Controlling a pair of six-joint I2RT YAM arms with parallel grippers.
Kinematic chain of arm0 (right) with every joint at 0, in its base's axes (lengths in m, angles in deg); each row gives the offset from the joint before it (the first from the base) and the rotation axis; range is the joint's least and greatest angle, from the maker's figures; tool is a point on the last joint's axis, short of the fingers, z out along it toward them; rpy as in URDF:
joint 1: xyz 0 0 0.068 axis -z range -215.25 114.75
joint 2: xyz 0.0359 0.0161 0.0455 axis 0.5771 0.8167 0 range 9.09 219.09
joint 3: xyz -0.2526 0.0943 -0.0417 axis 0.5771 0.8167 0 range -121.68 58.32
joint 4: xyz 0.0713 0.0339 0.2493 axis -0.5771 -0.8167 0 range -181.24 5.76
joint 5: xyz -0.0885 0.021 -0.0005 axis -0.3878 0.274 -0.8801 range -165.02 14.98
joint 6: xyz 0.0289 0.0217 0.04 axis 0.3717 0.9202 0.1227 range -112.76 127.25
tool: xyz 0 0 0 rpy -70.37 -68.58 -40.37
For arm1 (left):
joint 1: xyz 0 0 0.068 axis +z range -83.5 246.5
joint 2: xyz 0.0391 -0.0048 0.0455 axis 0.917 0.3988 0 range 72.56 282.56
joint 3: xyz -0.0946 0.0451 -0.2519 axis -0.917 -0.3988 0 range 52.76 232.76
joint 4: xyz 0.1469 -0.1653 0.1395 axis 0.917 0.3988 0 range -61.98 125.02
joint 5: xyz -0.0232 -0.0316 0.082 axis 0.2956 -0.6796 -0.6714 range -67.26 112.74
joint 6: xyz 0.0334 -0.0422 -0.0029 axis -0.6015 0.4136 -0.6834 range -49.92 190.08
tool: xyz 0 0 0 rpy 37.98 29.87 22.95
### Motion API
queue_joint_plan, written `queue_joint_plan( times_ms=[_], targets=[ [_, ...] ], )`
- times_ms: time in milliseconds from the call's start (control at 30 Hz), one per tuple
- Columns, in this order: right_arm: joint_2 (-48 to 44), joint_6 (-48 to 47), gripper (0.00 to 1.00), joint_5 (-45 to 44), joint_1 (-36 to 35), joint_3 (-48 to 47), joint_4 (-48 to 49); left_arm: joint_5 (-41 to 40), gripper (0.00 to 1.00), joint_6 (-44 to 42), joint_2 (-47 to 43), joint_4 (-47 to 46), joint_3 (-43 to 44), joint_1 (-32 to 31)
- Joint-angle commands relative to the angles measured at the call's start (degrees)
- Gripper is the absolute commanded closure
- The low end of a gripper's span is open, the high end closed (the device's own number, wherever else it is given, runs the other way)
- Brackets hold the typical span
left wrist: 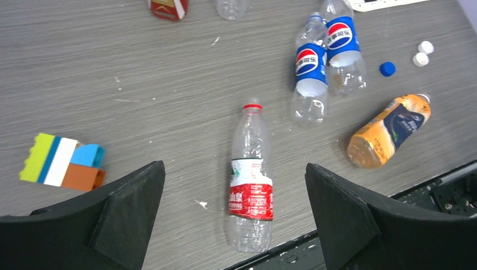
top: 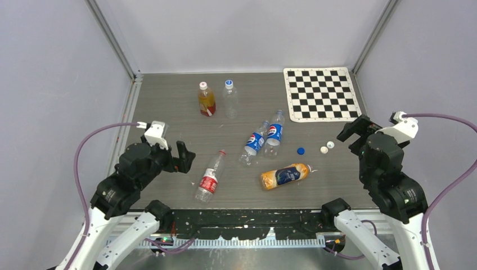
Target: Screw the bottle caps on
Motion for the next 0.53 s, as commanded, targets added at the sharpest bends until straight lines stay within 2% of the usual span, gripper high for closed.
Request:
queue_joint_plan(
  times_ms=[0, 300, 500],
  targets=[
    [0.6, -2.7, 0.0, -2.3, 0.0, 1.1, 2.9, 5.1, 0.02, 0.1, -3.0, -6.5, -4.6, 0.2],
    [-6.1, -5.9, 0.0, -2.7, 0.0, 5.9, 5.0, -5.6, 0.02, -1.3, -11.7, -6.5, -6.5, 0.2],
    [-8.5, -5.0, 0.0, -2.7, -0.1, 9.7, 6.0, -7.8, 0.02, -2.3, -14.8, -9.6, -9.0, 0.2]
  ],
)
